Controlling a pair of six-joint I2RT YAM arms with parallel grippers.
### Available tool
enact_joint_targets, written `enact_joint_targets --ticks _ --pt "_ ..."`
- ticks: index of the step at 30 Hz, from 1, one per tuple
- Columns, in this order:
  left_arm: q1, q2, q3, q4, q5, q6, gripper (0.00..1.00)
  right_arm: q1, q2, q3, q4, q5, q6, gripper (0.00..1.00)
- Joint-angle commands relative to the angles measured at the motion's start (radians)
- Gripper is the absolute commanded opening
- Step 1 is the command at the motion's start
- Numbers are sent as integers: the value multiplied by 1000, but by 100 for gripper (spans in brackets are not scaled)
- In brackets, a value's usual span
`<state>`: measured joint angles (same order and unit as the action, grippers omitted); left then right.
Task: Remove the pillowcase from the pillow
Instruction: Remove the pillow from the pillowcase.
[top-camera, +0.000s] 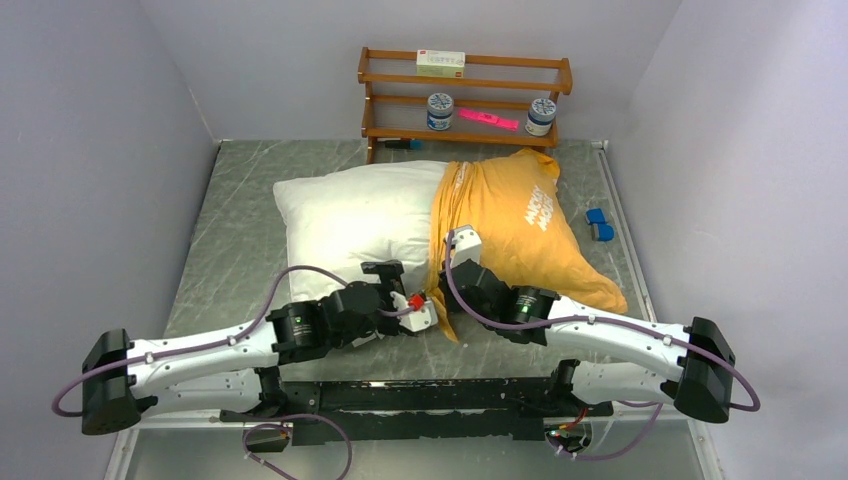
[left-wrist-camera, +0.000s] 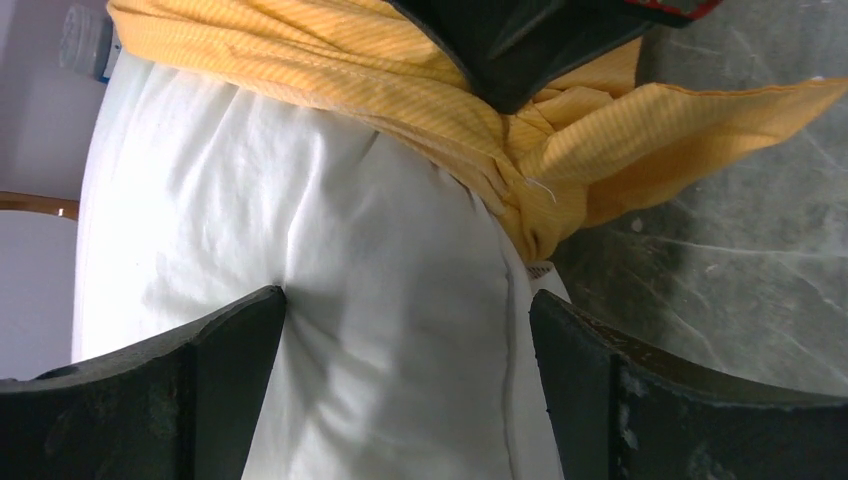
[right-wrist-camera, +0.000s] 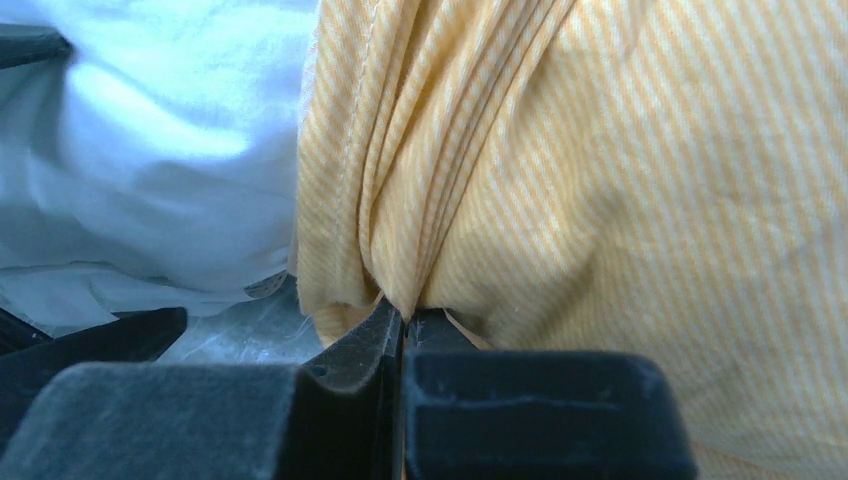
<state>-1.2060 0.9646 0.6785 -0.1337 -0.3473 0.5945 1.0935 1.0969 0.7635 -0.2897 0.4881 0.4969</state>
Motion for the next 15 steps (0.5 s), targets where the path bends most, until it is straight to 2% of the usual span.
enact_joint_targets --ticks 1,3,7,11,15 --pt "-4 64 -13 151 -86 47 97 -9 -43 35 50 28 -26 0" --pt "-5 107 -19 182 -145 37 97 -9 -43 37 49 24 -26 0" --pt "-4 153 -32 211 -204 14 85 -10 -57 40 33 31 -27 0" --pt "-4 131 -54 224 -223 35 57 -13 -72 36 3 56 -26 0" --pt "-3 102 -79 231 -247 42 24 -25 -88 36 -28 71 -26 0"
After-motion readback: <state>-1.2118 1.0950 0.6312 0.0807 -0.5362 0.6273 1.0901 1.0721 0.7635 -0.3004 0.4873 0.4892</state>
